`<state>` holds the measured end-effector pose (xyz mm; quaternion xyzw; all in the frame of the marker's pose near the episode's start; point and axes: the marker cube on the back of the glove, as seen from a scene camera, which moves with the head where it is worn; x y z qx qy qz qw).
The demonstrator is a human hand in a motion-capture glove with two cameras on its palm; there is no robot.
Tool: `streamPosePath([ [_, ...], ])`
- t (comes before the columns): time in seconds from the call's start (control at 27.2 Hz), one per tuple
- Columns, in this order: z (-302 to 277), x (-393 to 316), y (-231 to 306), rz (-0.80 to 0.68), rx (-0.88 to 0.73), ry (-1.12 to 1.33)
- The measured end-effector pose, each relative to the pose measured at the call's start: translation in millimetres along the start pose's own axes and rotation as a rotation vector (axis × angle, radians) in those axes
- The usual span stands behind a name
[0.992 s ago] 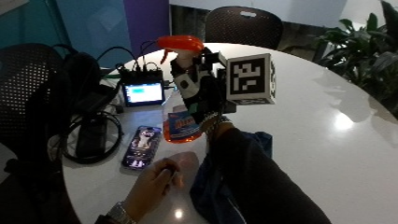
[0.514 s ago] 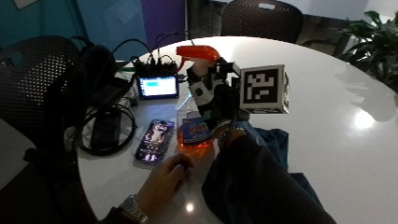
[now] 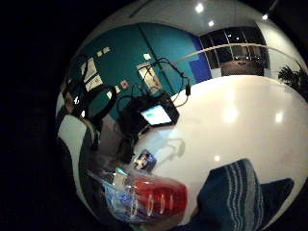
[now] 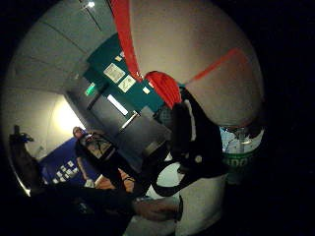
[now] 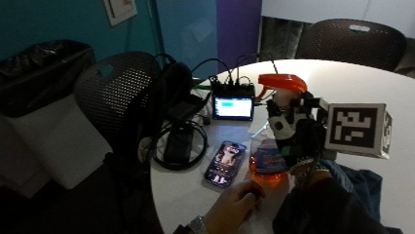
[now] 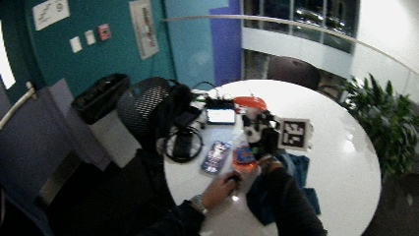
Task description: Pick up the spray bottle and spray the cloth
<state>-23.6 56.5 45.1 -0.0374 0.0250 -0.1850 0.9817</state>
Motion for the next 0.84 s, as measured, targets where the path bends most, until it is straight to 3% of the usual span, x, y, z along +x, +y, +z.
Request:
streamPosePath([
  [0.4,-30.9,24.0,36.0,0.187,-0.184,0.056],
  [0.66,-22.4,-4.8,15.1,0.004,-0.32,0.225],
  [0.84,-42.2,-11.1,21.0,-0.149,-0.333,0.288],
])
